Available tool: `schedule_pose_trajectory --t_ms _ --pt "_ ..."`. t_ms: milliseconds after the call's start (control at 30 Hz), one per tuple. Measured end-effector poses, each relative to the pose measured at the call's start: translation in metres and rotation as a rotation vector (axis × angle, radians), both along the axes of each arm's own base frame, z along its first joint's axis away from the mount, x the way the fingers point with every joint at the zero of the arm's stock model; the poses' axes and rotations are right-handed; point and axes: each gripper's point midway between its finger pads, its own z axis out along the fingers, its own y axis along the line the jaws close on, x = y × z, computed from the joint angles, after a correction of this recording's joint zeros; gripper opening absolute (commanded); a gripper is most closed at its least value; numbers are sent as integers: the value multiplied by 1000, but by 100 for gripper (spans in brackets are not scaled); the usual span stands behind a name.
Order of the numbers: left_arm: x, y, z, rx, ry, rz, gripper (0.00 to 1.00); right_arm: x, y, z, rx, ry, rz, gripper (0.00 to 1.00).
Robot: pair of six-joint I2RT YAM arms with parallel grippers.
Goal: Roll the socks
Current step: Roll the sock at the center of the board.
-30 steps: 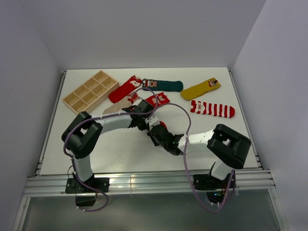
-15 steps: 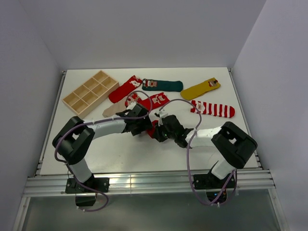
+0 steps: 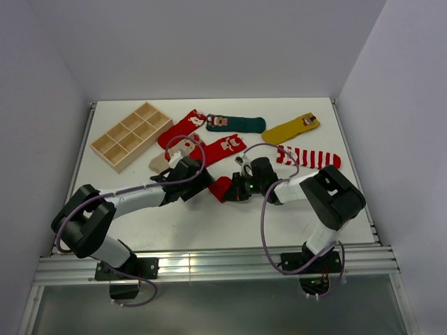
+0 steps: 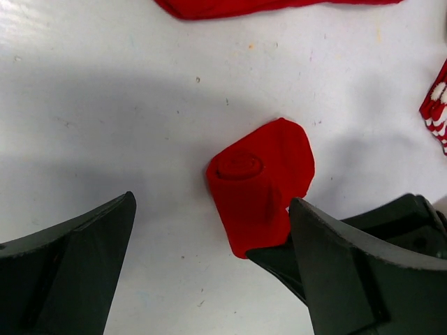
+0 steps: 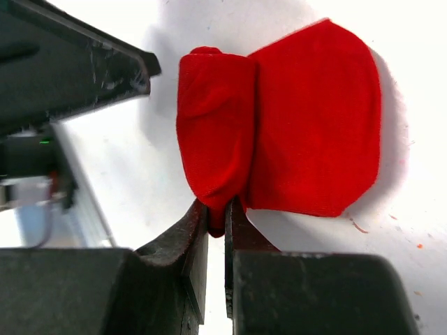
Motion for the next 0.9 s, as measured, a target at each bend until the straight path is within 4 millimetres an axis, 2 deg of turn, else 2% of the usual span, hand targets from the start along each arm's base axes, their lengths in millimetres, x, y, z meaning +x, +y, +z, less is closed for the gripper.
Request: schedule_pose_trajectory --t_ms 267,400,567,733,900 --pt "-3 -16 -6 -47 1 -21 90 -1 1 -1 120 174 21 0" --pt "-5 -21 -15 -48 19 -21 86 0 1 -3 150 229 26 0" --pt "-3 -24 -16 -69 23 -6 80 1 1 -3 165 260 29 0" --pt "-2 -26 -19 -77 34 15 68 2 2 -2 166 270 33 0" --pt "0 -27 -25 -71 51 35 45 4 2 -2 152 284 34 0"
